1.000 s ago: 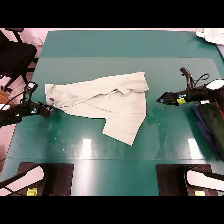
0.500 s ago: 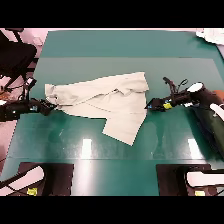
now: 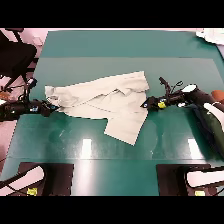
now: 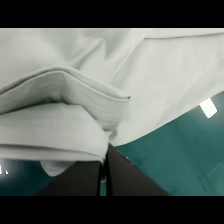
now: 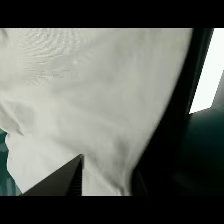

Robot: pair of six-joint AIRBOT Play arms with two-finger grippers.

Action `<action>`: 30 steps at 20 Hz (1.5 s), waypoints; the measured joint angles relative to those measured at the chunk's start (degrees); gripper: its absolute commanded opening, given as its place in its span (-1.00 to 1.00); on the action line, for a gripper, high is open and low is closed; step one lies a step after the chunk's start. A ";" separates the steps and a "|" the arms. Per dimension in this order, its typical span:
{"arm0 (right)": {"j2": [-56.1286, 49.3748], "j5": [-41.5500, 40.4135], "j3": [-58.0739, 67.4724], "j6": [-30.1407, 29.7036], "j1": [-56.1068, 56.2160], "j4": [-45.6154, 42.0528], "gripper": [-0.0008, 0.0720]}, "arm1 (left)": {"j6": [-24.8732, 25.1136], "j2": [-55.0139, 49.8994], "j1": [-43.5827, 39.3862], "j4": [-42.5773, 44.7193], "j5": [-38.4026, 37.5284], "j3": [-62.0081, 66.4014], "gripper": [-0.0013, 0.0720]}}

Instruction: Fold the shirts.

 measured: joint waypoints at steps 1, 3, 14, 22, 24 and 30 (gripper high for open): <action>-0.17 -0.46 -0.04 0.00 0.02 -0.35 -0.91 | -0.20 0.00 0.00 -0.07 -0.37 0.02 -0.90; -0.33 0.02 -0.07 0.11 0.13 0.48 -0.91 | -0.48 0.00 0.00 -0.46 -1.77 0.11 -0.90; 18.86 -0.68 0.11 -1.84 -3.17 8.94 -0.92 | -12.04 0.00 0.00 -11.21 -21.73 14.82 -0.91; 42.18 -1.73 1.33 -1.51 -16.15 15.04 -0.92 | -17.75 3.08 0.00 -40.92 -30.05 30.27 -0.91; 47.28 -0.26 3.80 -1.51 -19.96 16.17 -0.92 | -18.36 6.99 0.02 -43.36 -29.29 33.14 -0.91; 59.84 3.23 15.06 -1.49 -29.90 17.05 -0.92 | -22.27 25.97 0.02 -30.34 -17.62 36.96 -0.91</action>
